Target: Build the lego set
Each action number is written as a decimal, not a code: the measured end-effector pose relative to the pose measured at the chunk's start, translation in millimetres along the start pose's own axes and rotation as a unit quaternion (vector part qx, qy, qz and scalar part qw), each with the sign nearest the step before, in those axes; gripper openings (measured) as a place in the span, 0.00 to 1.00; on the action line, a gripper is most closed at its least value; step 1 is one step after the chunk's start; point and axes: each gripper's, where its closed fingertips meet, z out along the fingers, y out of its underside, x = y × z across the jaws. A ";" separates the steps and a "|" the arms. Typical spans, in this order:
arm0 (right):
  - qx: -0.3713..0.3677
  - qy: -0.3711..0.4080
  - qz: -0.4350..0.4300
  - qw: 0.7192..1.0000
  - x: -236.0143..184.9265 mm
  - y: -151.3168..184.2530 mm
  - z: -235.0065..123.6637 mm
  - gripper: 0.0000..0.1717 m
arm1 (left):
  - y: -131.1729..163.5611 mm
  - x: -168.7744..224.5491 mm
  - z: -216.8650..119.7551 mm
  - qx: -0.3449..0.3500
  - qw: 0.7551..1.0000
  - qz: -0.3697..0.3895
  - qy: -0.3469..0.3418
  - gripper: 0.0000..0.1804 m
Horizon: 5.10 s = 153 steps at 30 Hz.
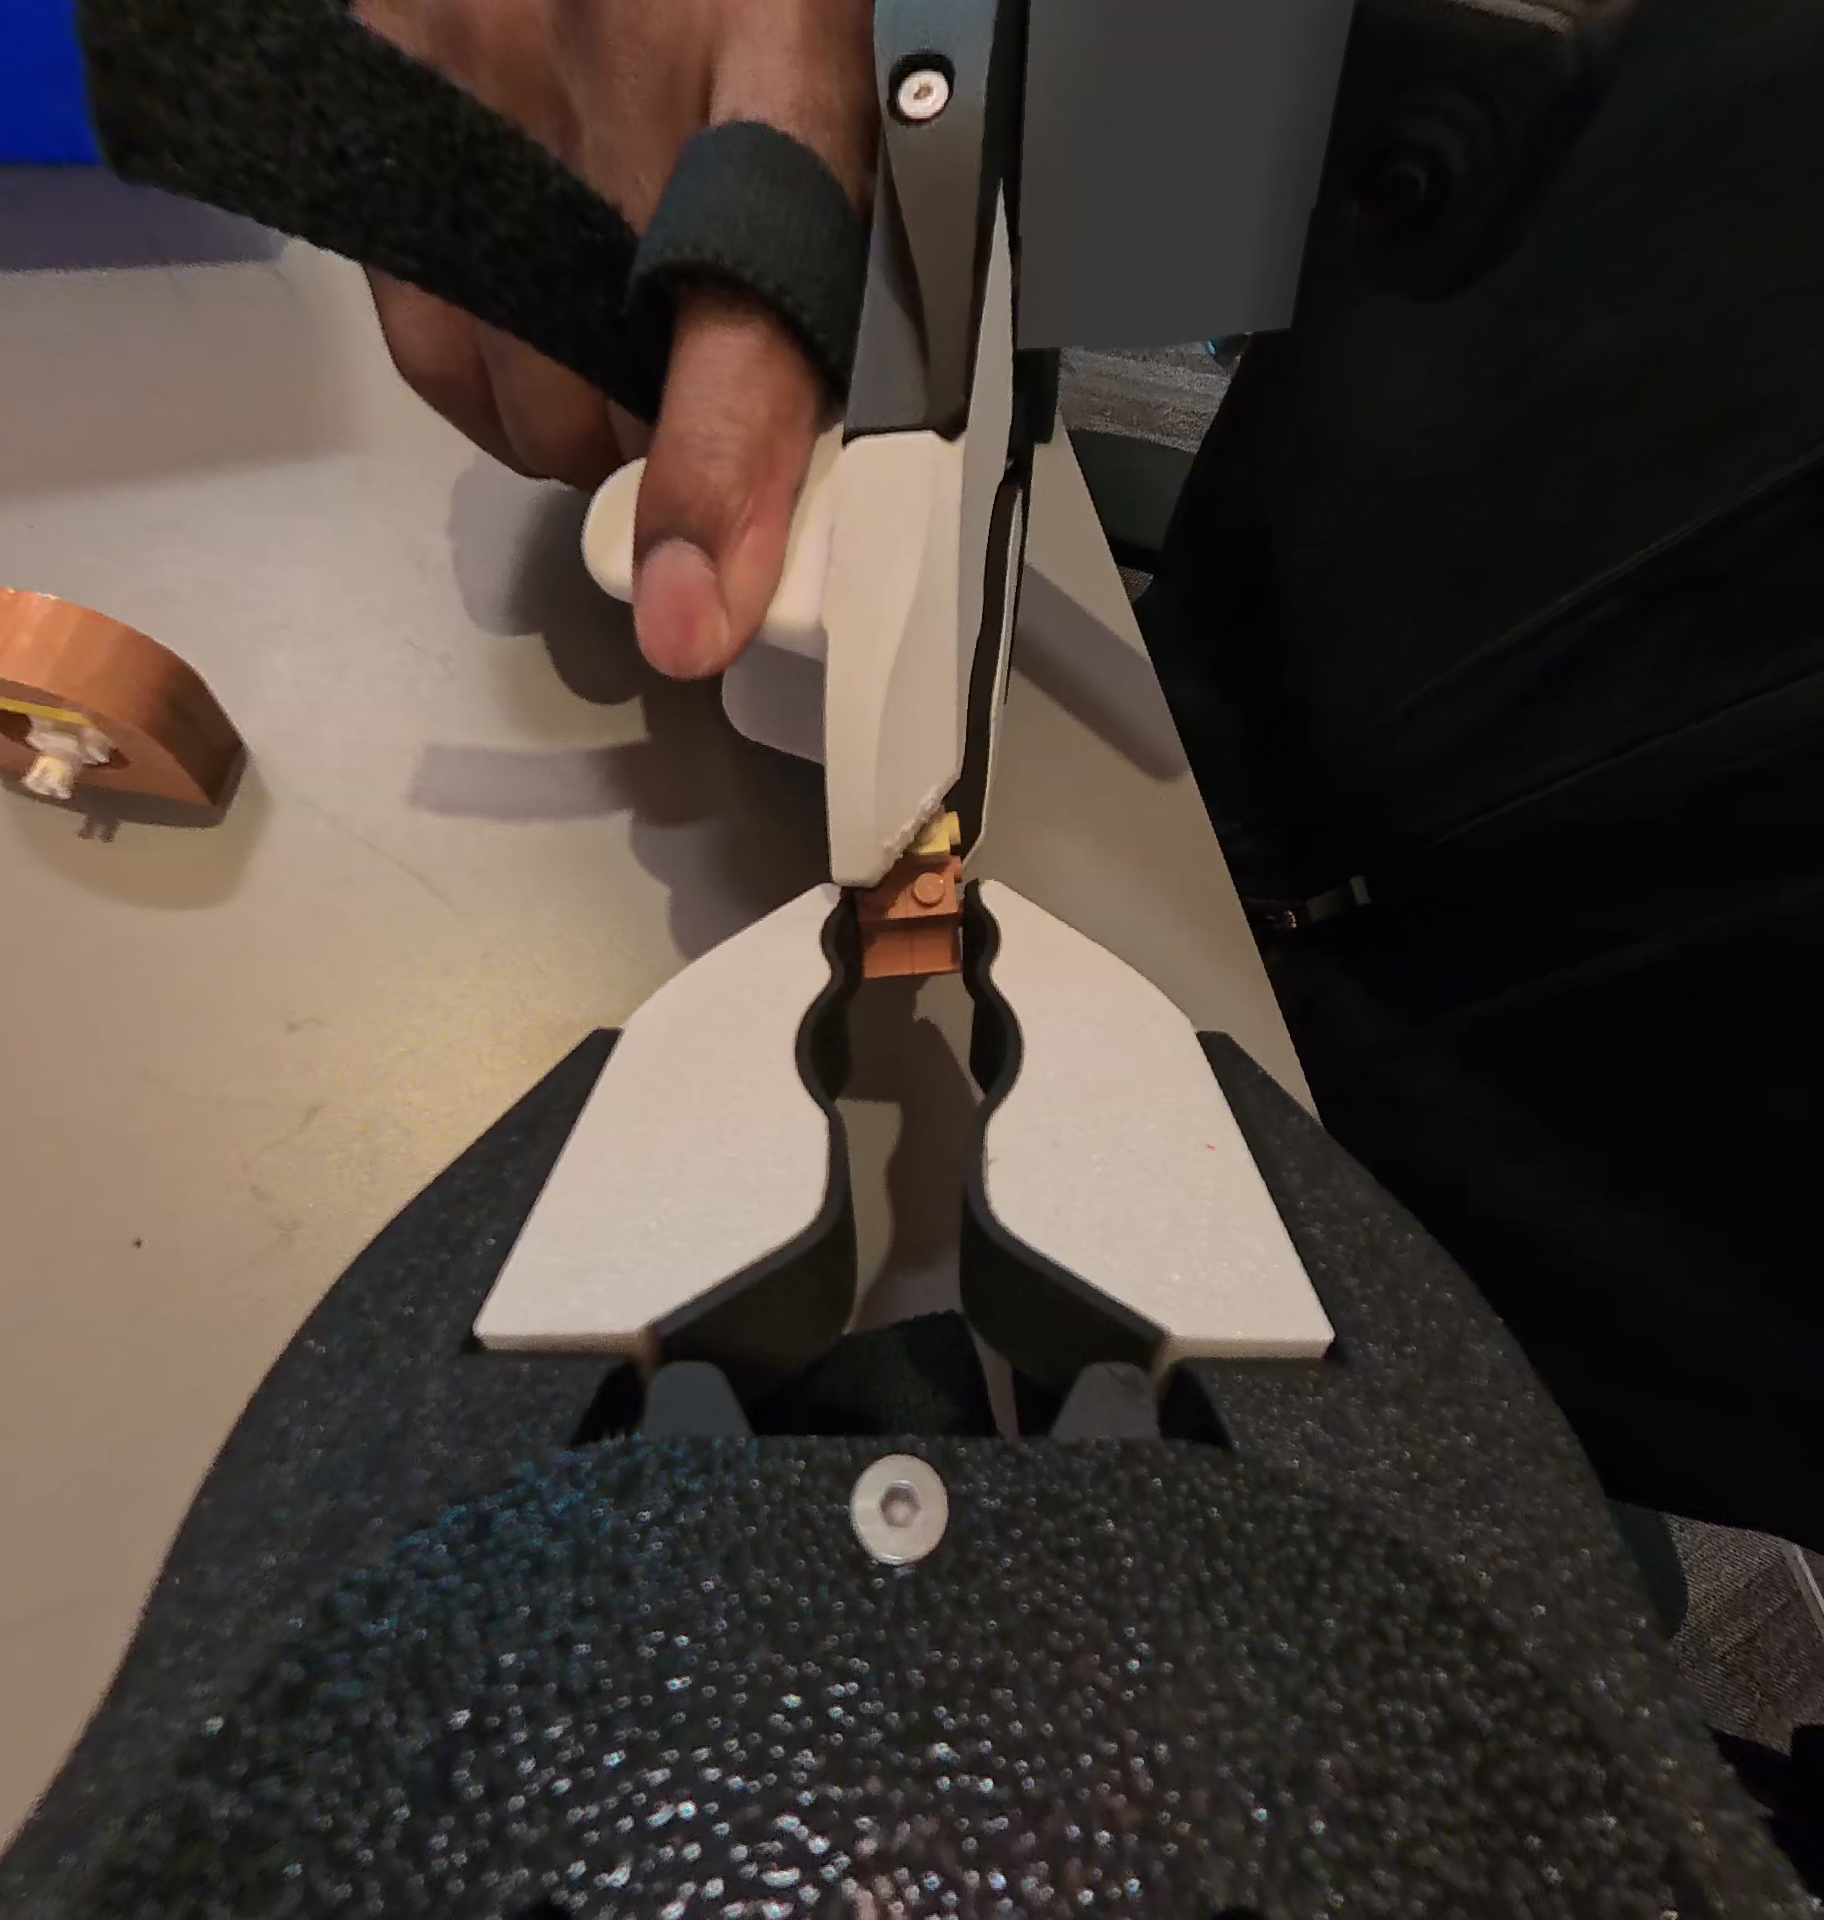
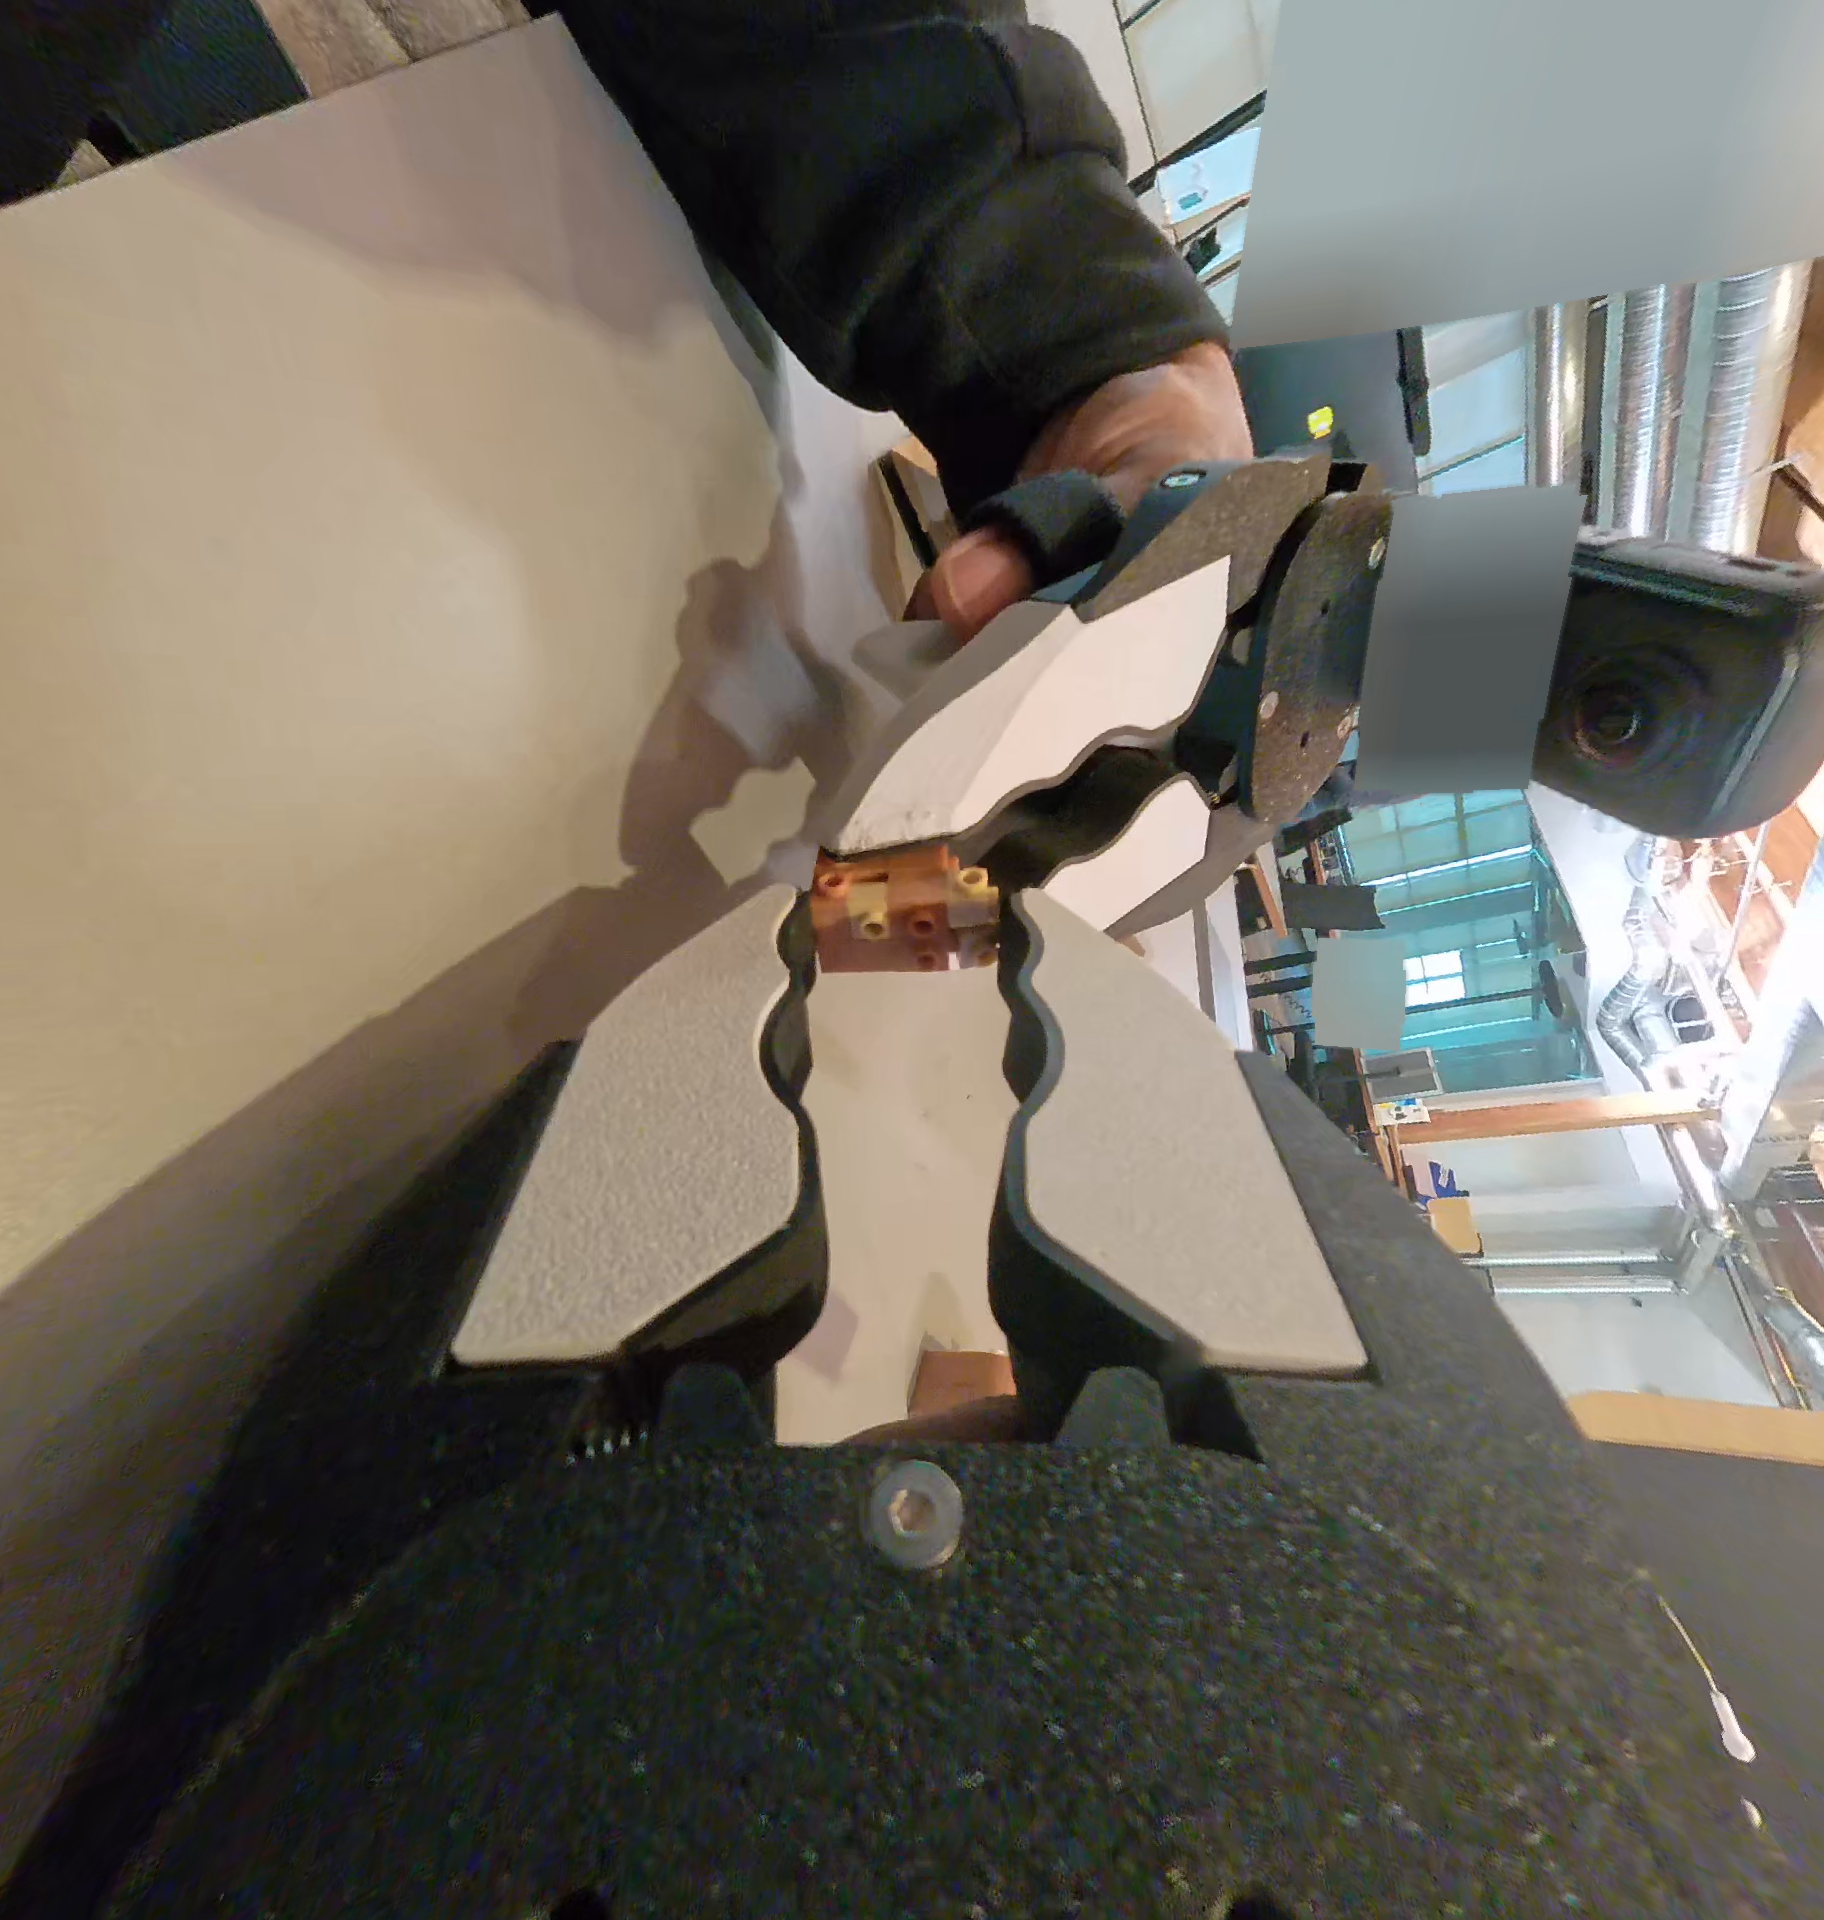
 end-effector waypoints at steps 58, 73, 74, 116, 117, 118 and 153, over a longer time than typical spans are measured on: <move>-0.413 0.153 0.474 0.762 5.6 177.5 -102.4 0.09 | 26.1 -52.2 -9.1 -0.070 0.981 0.032 -0.177 0.15; -0.404 0.136 0.481 0.766 4.6 173.0 -90.8 0.02 | 20.7 -48.9 -21.2 -0.062 0.979 0.035 -0.192 0.14; -0.378 0.111 0.472 0.788 2.2 163.5 -84.3 0.01 | 18.9 -49.5 -22.5 -0.058 0.978 0.037 -0.196 0.14; -0.261 0.049 0.391 0.881 -7.6 99.3 -50.8 0.09 | -15.8 -105.9 -71.9 0.077 0.907 0.028 -0.414 0.08; -0.251 0.056 0.388 0.885 -5.2 96.8 -51.1 0.09 | -16.1 -105.9 -71.5 0.076 0.906 0.031 -0.416 0.08; -0.249 0.070 0.393 0.882 -1.6 98.9 -53.9 0.09 | -16.4 -105.8 -71.4 0.075 0.905 0.033 -0.417 0.08; -0.265 0.065 0.413 0.869 9.2 109.0 -66.3 0.11 | -31.9 -99.1 -80.4 0.129 0.894 0.028 -0.428 0.07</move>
